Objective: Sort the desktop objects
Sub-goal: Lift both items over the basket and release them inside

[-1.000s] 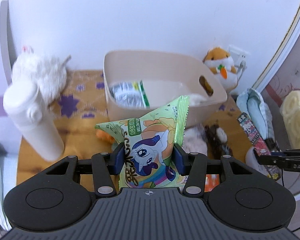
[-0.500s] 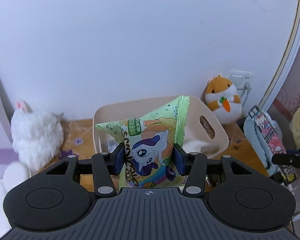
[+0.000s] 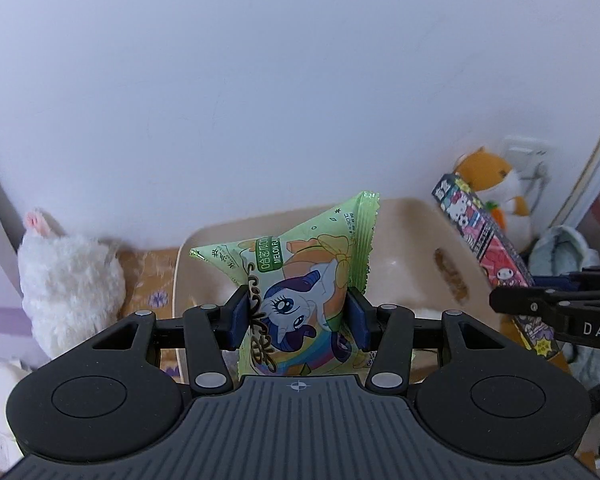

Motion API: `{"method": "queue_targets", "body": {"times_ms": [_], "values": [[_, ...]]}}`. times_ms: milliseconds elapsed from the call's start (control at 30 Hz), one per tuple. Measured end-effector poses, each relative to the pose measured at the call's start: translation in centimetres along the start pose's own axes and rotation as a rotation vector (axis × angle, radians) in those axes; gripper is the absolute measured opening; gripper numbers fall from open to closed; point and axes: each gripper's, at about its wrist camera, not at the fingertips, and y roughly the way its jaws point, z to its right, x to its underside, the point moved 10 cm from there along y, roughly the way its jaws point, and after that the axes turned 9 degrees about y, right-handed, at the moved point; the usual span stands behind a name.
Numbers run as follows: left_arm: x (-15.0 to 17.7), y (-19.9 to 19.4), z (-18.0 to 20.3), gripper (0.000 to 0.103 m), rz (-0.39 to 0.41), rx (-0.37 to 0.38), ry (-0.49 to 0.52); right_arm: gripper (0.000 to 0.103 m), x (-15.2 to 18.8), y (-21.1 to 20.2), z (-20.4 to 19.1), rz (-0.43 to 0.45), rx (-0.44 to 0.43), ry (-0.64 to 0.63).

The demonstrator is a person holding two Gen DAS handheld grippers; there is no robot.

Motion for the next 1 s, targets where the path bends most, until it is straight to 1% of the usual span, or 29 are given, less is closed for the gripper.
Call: {"method": "queue_targets", "body": {"times_ms": [67, 200, 400, 533, 567, 600, 667, 733, 800, 867, 900, 933, 967, 1000], "values": [[0.9, 1.8, -0.1, 0.051, -0.064, 0.004, -0.018, 0.022, -0.1, 1.3, 0.2, -0.015, 0.012, -0.012], [1.9, 4.0, -0.3, 0.051, -0.103, -0.006, -0.051, 0.022, 0.1, 3.4, 0.8, -0.045, 0.041, -0.027], [3.0, 5.9, -0.4, 0.051, -0.133, -0.025, -0.062, 0.022, 0.8, 6.0, 1.2, -0.094, 0.086, -0.080], [3.1, 6.2, -0.6, 0.053, -0.118, -0.041, -0.061, 0.022, 1.6, 6.8, 1.3, -0.116, 0.095, -0.085], [3.1, 6.1, -0.7, 0.056, -0.112, -0.047, -0.065, 0.023, 1.8, 6.9, 1.4, -0.123, 0.094, -0.083], [3.2, 6.0, -0.9, 0.060, -0.108, -0.044, -0.071, 0.032, 1.9, 7.2, 1.6, -0.133, 0.088, -0.072], [3.2, 5.7, -1.4, 0.075, -0.099, -0.036, -0.086, 0.039, 2.4, 7.3, 1.9, -0.146, 0.071, -0.032], [3.1, 5.5, -1.9, 0.076, -0.091, -0.032, -0.096, 0.045, 2.8, 6.9, 2.0, -0.133, 0.072, -0.024], [3.1, 5.3, -2.3, 0.076, -0.095, -0.026, -0.100, 0.062, 2.8, 6.7, 2.0, -0.115, 0.090, -0.042], [3.1, 4.9, -2.6, 0.076, -0.092, -0.025, -0.106, 0.067, 2.6, 6.1, 2.0, -0.085, 0.102, -0.055], [3.1, 4.6, -2.7, 0.076, -0.087, -0.022, -0.109, 0.071, 2.5, 5.8, 1.9, -0.076, 0.102, -0.054], [3.0, 3.7, -2.4, 0.076, -0.081, -0.016, -0.109, 0.073, 2.5, 5.3, 1.9, -0.066, 0.103, -0.049], [3.1, 3.3, -2.5, 0.076, -0.081, -0.011, -0.110, 0.078, 2.4, 4.8, 1.9, -0.053, 0.098, -0.045], [3.2, 2.8, -2.5, 0.076, -0.073, 0.001, -0.109, 0.085, 2.3, 4.4, 1.8, -0.039, 0.091, -0.042]]}}
